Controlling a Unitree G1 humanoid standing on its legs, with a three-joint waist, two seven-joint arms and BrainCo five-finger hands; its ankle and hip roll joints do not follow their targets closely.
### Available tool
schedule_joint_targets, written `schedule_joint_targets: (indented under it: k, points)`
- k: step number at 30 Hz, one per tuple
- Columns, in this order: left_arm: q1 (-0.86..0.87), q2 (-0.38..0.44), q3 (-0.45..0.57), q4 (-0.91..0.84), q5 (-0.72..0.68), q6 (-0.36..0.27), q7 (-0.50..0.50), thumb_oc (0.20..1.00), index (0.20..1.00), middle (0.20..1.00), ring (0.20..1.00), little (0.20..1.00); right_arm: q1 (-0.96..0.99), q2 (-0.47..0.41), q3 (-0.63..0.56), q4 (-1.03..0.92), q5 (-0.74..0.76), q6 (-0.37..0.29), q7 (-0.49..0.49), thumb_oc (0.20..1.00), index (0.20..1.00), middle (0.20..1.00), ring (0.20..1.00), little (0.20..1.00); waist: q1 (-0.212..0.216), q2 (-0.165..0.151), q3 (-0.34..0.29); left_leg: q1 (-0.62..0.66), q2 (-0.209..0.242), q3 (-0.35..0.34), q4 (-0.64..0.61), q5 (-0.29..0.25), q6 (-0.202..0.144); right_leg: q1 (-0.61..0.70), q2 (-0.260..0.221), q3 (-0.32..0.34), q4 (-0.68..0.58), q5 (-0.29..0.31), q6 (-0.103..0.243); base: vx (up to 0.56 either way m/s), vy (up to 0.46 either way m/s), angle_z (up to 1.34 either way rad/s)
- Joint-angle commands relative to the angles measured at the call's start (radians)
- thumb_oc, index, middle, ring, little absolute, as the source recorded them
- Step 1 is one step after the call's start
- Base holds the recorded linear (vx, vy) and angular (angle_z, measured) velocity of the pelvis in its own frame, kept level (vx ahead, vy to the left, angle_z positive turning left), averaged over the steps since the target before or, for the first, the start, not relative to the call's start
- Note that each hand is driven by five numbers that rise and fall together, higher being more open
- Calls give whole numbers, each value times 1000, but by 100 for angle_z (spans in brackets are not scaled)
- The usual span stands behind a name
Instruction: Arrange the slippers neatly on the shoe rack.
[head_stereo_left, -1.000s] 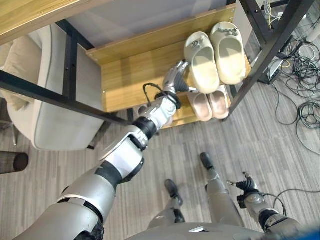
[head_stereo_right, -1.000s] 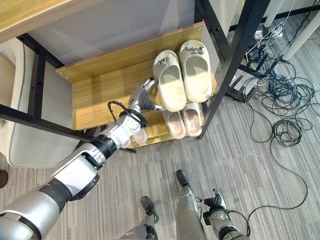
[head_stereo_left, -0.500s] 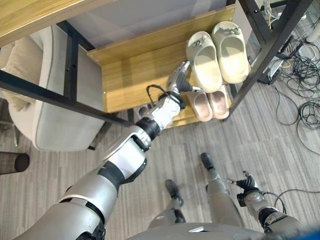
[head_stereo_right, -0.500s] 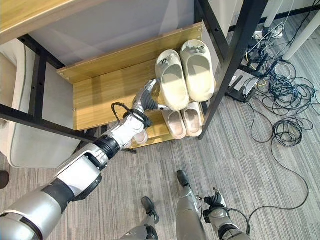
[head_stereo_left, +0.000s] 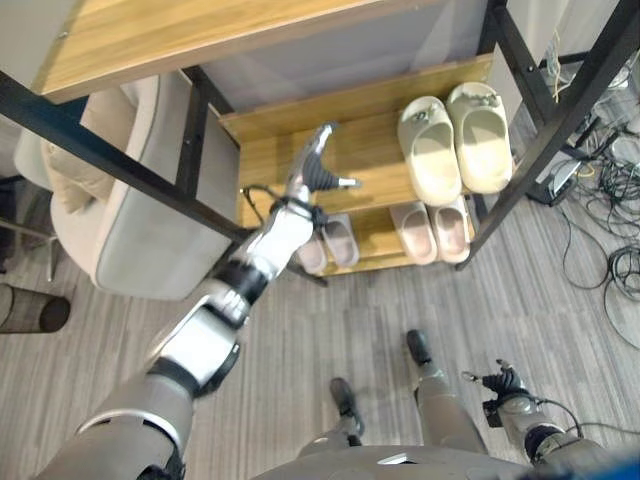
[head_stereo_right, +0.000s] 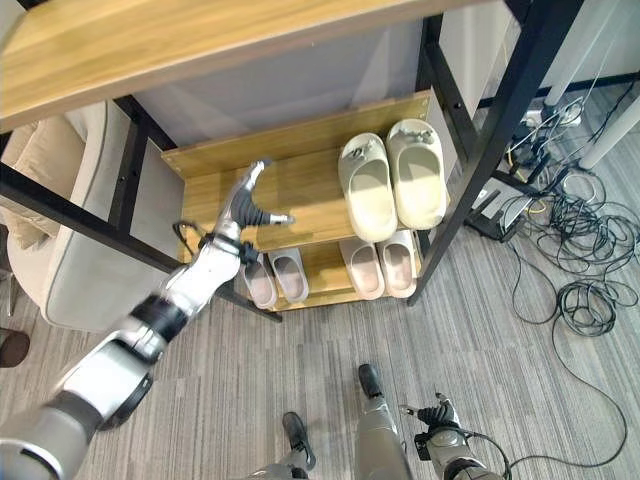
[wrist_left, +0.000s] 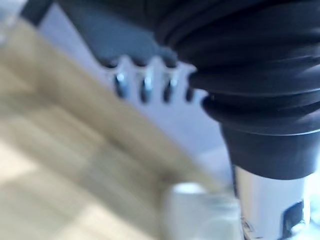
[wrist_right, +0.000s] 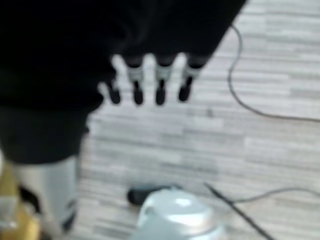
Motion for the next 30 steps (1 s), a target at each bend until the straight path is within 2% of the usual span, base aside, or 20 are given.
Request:
schedule_joint_targets:
  k: [1, 2, 4, 6, 7, 9, 12, 16, 17, 22, 23, 25, 27, 28, 29, 30]
  points:
    - [-23, 36, 65, 14, -102, -121, -80, 1000, 1000, 1000, 1000, 1000, 14, 14, -10, 26, 30, 4, 2, 1000, 1000, 1000, 1000, 1000, -8, -33, 9, 32, 39, -106, 4, -26, -57, 106, -62, -77, -105, -11, 71, 29, 12, 10]
    - [84, 51, 90, -74, -182, -145, -139, 1000, 1000, 1000, 1000, 1000, 26, 19, -35, 19, 29, 10, 10, 1000, 1000, 1000, 1000, 1000, 0, -42, -1, 54, 37, -103, 4, -33, -55, 137, -65, -85, -112, -14, 72, 34, 9, 9]
    - [205, 51, 137, -187, -277, -143, -202, 1000, 1000, 1000, 1000, 1000, 35, 27, -61, 15, 27, 19, 20, 1000, 1000, 1000, 1000, 1000, 14, -58, -18, 85, 31, -109, 4, -39, -52, 180, -72, -99, -126, -13, 76, 50, 14, 0]
    - [237, 58, 158, -221, -284, -145, -205, 1000, 1000, 1000, 1000, 1000, 41, 34, -64, 12, 27, 20, 25, 1000, 1000, 1000, 1000, 1000, 17, -65, -20, 99, 28, -112, 4, -43, -49, 199, -73, -106, -131, -13, 77, 25, 29, -2]
    - [327, 83, 198, -287, -325, -147, -257, 1000, 1000, 1000, 1000, 1000, 61, 43, -68, 5, 6, 24, 40, 1000, 1000, 1000, 1000, 1000, 30, -85, -34, 129, 19, -117, 4, -53, -45, 241, -75, -123, -146, -8, 81, 13, 59, 30]
    - [385, 104, 212, -322, -351, -136, -300, 1000, 1000, 1000, 1000, 1000, 75, 45, -68, 1, -9, 28, 53, 1000, 1000, 1000, 1000, 1000, 36, -98, -42, 152, 17, -115, 4, -59, -44, 272, -77, -135, -159, -1, 84, 3, 78, 15]
    - [466, 105, 237, -327, -395, -108, -352, 1000, 1000, 1000, 1000, 1000, 93, 55, -68, -1, -27, 34, 71, 1000, 1000, 1000, 1000, 1000, 47, -118, -55, 182, 15, -119, 4, -70, -39, 309, -79, -149, -175, 3, 86, -21, 85, 4]
    - [600, 101, 285, -239, -455, -60, -403, 1000, 1000, 1000, 1000, 1000, 110, 58, -70, 0, -45, 41, 98, 1000, 1000, 1000, 1000, 1000, 64, -154, -74, 226, 10, -124, 4, -84, -34, 364, -80, -168, -194, 11, 91, -38, 117, 5]
    - [698, 73, 320, -193, -554, -4, -410, 1000, 1000, 1000, 1000, 1000, 122, 56, -83, -9, -44, 48, 107, 1000, 1000, 1000, 1000, 1000, 71, -175, -83, 246, 7, -126, 4, -91, -29, 390, -83, -177, -196, 13, 94, -38, 138, 5]
    - [791, 65, 375, -162, -572, 50, -432, 1000, 1000, 1000, 1000, 1000, 150, 68, -107, -1, -32, 59, 123, 1000, 1000, 1000, 1000, 1000, 88, -206, -98, 272, 0, -137, 4, -106, -22, 421, -86, -184, -203, 16, 100, -30, 89, 8]
    - [790, 60, 389, -129, -544, 51, -423, 1000, 1000, 1000, 1000, 1000, 150, 73, -106, -1, -28, 59, 123, 1000, 1000, 1000, 1000, 1000, 91, -212, -99, 274, -1, -138, 4, -108, -21, 424, -86, -185, -206, 18, 101, -67, 73, 1]
    - [754, 36, 434, 56, -448, 51, -369, 1000, 1000, 1000, 1000, 1000, 147, 78, -99, -10, -20, 56, 124, 1000, 1000, 1000, 1000, 1000, 95, -224, -103, 278, -4, -141, 4, -115, -18, 428, -89, -184, -211, 24, 102, -71, 61, 1]
    - [695, 25, 461, 320, -356, 61, -349, 1000, 1000, 1000, 1000, 1000, 128, 72, -96, -11, -6, 51, 128, 1000, 1000, 1000, 1000, 1000, 93, -231, -101, 280, -9, -140, 4, -117, -16, 427, -89, -179, -212, 28, 103, -51, 36, 2]
    - [694, 25, 461, 320, -356, 61, -349, 1000, 1000, 1000, 1000, 1000, 128, 72, -96, -11, -6, 51, 128, 1000, 1000, 1000, 1000, 1000, 93, -231, -101, 280, -9, -140, 4, -117, -16, 427, -89, -179, -212, 28, 103, -76, 86, -3]
    - [609, 14, 534, 791, -259, 104, -330, 1000, 1000, 1000, 1000, 1000, 100, 50, -104, 23, 18, 47, 145, 1000, 1000, 1000, 1000, 1000, 89, -238, -111, 289, -16, -135, 4, -120, -13, 425, -92, -171, -212, 34, 104, -50, 86, -3]
    - [603, 22, 558, 858, -237, 115, -329, 1000, 1000, 1000, 1000, 1000, 96, 43, -107, 35, 21, 50, 150, 1000, 1000, 1000, 1000, 1000, 89, -240, -115, 292, -18, -134, 4, -121, -12, 426, -93, -168, -212, 34, 104, -75, 130, -4]
